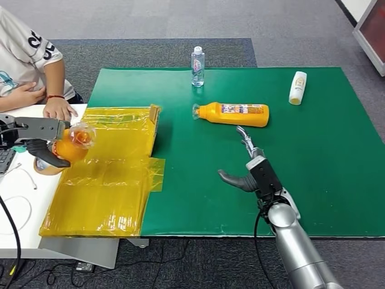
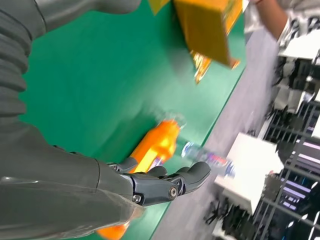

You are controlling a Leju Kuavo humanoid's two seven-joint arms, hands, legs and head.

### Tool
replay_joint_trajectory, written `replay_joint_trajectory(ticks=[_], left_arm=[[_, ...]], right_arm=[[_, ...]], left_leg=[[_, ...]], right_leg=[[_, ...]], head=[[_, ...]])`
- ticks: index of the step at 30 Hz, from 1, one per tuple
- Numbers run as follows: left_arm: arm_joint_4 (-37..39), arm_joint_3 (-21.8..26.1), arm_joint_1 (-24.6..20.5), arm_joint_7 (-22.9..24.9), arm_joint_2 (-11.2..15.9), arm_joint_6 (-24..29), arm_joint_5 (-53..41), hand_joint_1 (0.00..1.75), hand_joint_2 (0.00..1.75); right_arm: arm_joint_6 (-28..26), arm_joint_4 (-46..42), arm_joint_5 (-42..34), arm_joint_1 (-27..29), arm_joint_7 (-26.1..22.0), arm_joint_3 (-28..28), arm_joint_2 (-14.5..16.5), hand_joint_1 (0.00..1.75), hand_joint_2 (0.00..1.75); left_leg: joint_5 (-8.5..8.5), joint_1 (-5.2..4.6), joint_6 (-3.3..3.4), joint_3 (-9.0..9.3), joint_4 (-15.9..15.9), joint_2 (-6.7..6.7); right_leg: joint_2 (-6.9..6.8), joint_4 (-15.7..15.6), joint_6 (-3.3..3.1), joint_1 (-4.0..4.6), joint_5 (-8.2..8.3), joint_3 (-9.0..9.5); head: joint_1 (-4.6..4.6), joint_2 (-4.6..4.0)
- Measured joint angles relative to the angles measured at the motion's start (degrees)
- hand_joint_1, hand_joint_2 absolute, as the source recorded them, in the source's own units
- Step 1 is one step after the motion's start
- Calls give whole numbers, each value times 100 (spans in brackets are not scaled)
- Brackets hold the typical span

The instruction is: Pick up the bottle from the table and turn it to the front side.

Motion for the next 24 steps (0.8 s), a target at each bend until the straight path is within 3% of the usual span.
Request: replay_joint_trajectory(ticks=[3,5,11,17,24], left_arm=[[257,69,352,-69,-94,513,-472,175,175],[565,204,654,-23,-307,1057,-871,175,175],[1712,821,1274,220,-1379,2368,-1619,175,175],[2412,1532,1327,689,-2269,2912,-2129,175,175],[2692,2141,1322,916,-2855,3174,-2411,175,175]], right_arm=[[-11,-37,79,67,74,-153,-77,0,175],[-40,-93,169,138,152,-250,-113,0,175],[-81,-243,376,274,298,-439,-135,0,175],[-81,-352,454,328,391,-503,-134,0,175],[-103,-493,499,381,460,-597,-133,0,175]], left_leg=[[0,0,0,0,0,0],[2,0,2,-3,0,-1],[15,-3,17,-25,0,-8],[25,-10,32,-27,0,-23],[31,-11,37,-27,0,-25]], right_leg=[[0,-2,0,-1,0,-3],[-2,-4,1,-1,0,-4],[-7,-5,17,-6,14,-13],[-29,-7,24,-13,19,-6],[-30,-8,34,-14,30,-3]], head=[[0,0],[-1,0],[1,0],[2,0],[2,0]])
